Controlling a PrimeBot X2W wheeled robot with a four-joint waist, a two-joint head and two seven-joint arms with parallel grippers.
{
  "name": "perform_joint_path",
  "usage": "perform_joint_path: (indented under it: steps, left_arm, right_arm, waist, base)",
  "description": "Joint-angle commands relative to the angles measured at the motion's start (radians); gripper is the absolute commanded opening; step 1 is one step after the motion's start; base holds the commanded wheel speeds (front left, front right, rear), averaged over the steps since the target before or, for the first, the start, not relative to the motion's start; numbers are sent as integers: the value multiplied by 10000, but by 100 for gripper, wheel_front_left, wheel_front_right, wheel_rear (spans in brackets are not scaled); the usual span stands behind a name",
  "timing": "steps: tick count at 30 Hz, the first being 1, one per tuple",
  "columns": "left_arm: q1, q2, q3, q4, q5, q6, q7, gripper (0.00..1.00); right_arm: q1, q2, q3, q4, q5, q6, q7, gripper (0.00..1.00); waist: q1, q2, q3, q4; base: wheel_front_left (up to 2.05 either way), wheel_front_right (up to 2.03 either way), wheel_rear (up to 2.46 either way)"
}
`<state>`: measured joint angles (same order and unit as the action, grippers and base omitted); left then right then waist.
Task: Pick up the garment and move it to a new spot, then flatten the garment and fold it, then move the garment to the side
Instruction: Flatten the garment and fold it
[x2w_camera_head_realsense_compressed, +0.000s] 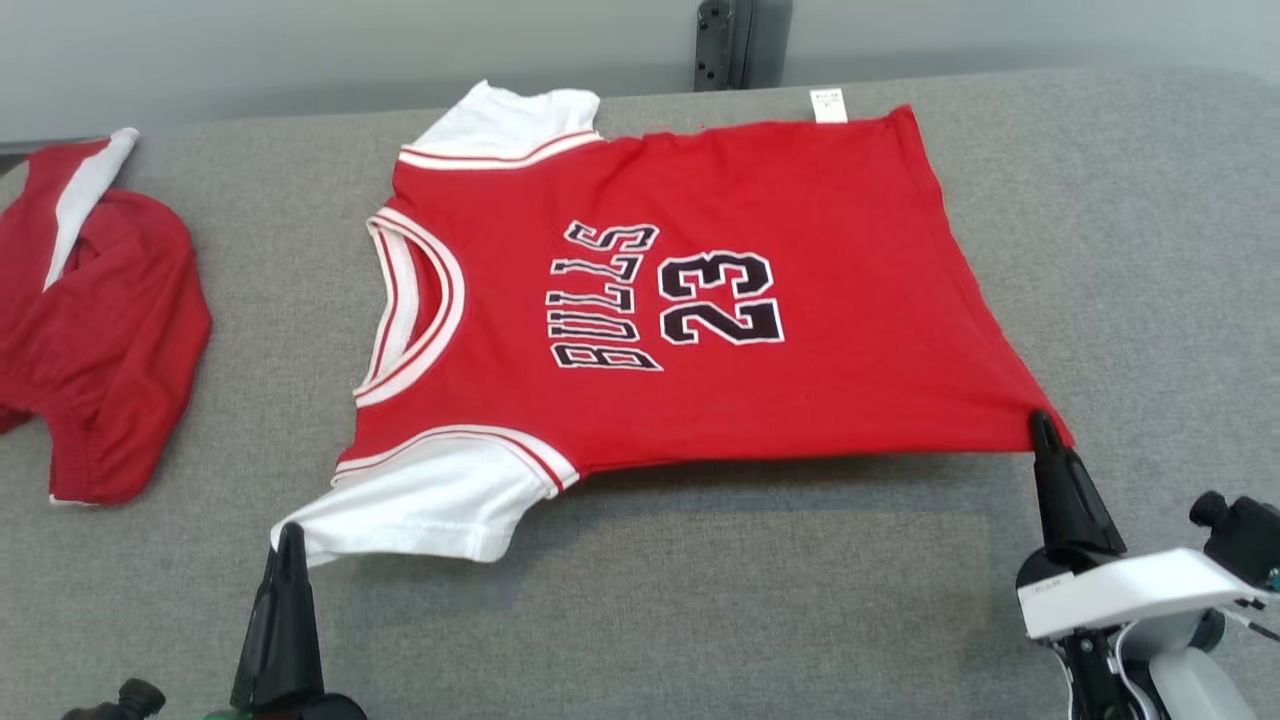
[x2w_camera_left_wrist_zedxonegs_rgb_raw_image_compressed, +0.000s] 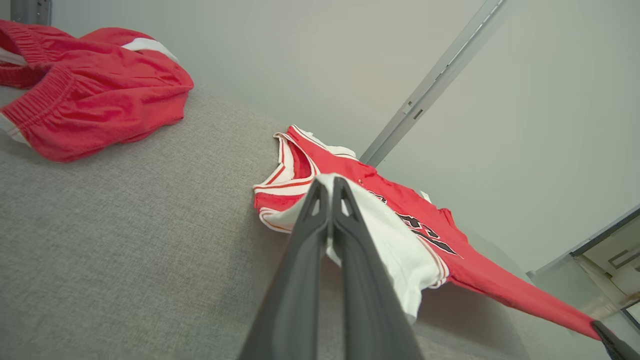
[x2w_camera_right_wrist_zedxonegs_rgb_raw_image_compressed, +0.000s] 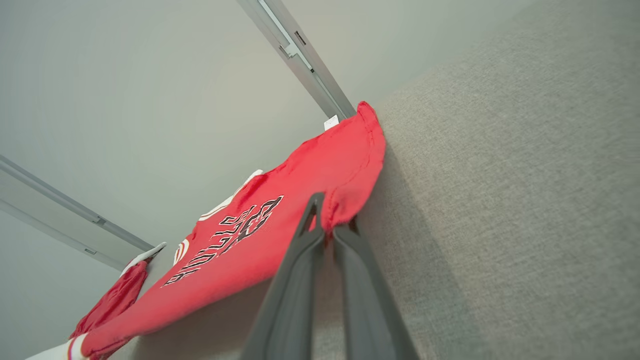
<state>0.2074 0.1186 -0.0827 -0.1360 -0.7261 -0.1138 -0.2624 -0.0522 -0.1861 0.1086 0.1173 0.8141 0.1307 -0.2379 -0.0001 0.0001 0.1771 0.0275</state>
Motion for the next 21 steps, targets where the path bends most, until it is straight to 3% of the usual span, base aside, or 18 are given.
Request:
perform_joint_path:
  steps: [1, 15, 21]
  left_arm:
    - [365, 16, 39, -227, 87, -19, -33, 0]
    - [1386, 324, 89, -1798, 177, 146, 189, 0]
    - [830, 198, -160, -1227, 98, 126, 240, 0]
  right_arm:
    - [421, 44, -160, -263, -67, 0, 103, 0]
    - [2063, 755, -977, -2140, -494, 0, 1449, 0]
    - [1760, 951, -1019, -1707, -678, 0, 1744, 0]
  waist:
    - [1, -1, -426, -144]
    - [1, -1, -266, -442]
    - [1, -1, -120, -479]
  base:
    - [0, 0, 0]
    - [0, 0, 0]
    - [0, 0, 0]
